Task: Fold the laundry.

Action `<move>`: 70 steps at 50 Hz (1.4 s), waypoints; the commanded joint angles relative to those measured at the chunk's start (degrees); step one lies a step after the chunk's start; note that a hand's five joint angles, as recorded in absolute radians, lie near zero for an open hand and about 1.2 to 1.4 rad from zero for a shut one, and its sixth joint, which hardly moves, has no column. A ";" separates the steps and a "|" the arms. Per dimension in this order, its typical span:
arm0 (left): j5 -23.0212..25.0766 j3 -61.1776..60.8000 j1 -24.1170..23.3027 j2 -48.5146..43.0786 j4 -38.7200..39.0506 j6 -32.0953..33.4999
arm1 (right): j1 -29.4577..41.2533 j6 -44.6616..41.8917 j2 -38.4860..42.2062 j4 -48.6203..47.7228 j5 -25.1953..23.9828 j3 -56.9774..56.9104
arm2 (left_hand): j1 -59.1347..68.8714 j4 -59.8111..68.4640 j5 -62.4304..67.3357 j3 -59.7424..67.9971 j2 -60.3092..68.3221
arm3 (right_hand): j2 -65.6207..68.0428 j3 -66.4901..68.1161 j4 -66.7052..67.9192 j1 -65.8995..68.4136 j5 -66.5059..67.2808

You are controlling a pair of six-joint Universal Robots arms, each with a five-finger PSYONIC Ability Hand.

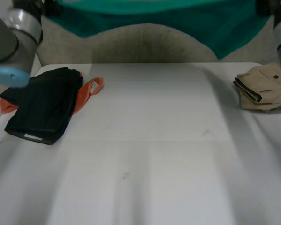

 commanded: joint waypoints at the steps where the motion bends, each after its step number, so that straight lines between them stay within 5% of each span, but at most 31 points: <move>1: 1.07 -13.08 1.06 -2.12 -0.38 2.17 | -1.37 -4.93 4.27 9.11 -4.65 9.26 | 13.32 11.36 12.52 11.83 11.34 | 12.22 11.65 11.16 14.41 11.51; 19: 4.68 -25.49 0.98 -4.14 -1.78 13.68 | -4.53 -10.05 13.69 17.11 -6.24 15.34 | 13.32 11.36 12.52 11.83 11.34 | 12.22 11.65 11.16 14.41 11.51; 24: 3.71 -25.14 1.50 -3.79 -3.45 14.39 | -5.50 -9.60 13.43 18.78 -5.45 14.20 | 13.32 11.36 12.52 11.83 11.34 | -3.10 -3.67 -4.15 -0.91 -3.80; 31: 3.62 -24.61 1.59 -3.70 -4.94 14.39 | -6.38 -10.74 15.36 19.05 -4.22 13.24 | 13.32 11.36 12.52 11.83 11.34 | 7.41 6.84 6.36 9.60 6.71; 43: 3.27 -29.53 0.80 2.18 -14.42 18.95 | -8.84 -14.52 5.61 27.48 -4.57 17.45 | 13.32 11.36 12.52 11.83 11.34 | 12.22 11.65 11.16 14.41 11.51; 47: 1.87 -34.79 0.71 6.75 -23.91 24.84 | -11.38 -23.03 0.08 36.52 -5.89 22.01 | 13.32 11.36 12.52 11.83 11.34 | 12.22 11.65 11.16 14.41 11.51; 53: 0.01 -47.27 2.20 14.31 -42.02 35.38 | -18.67 -50.08 -7.92 59.71 -5.45 33.87 | 13.32 11.36 12.52 11.83 11.34 | 12.22 11.65 11.16 14.41 11.51; 56: 3.61 -53.51 3.17 17.91 -44.50 40.91 | -20.62 -59.33 -11.61 58.70 -6.68 38.71 | 13.32 11.36 12.52 11.83 11.34 | 12.22 11.65 11.16 14.41 11.51; 61: 4.33 -53.79 2.03 18.36 -42.83 41.73 | -19.66 -56.72 -12.06 55.27 -7.38 38.55 | 13.32 11.36 12.52 11.83 11.34 | 12.22 11.65 11.16 14.41 11.51; 70: 3.01 -39.14 0.89 12.05 -35.63 32.51 | -15.09 -40.49 -5.92 41.75 -9.49 28.98 | 13.32 11.36 12.52 11.83 11.34 | 12.22 11.65 11.16 14.41 11.51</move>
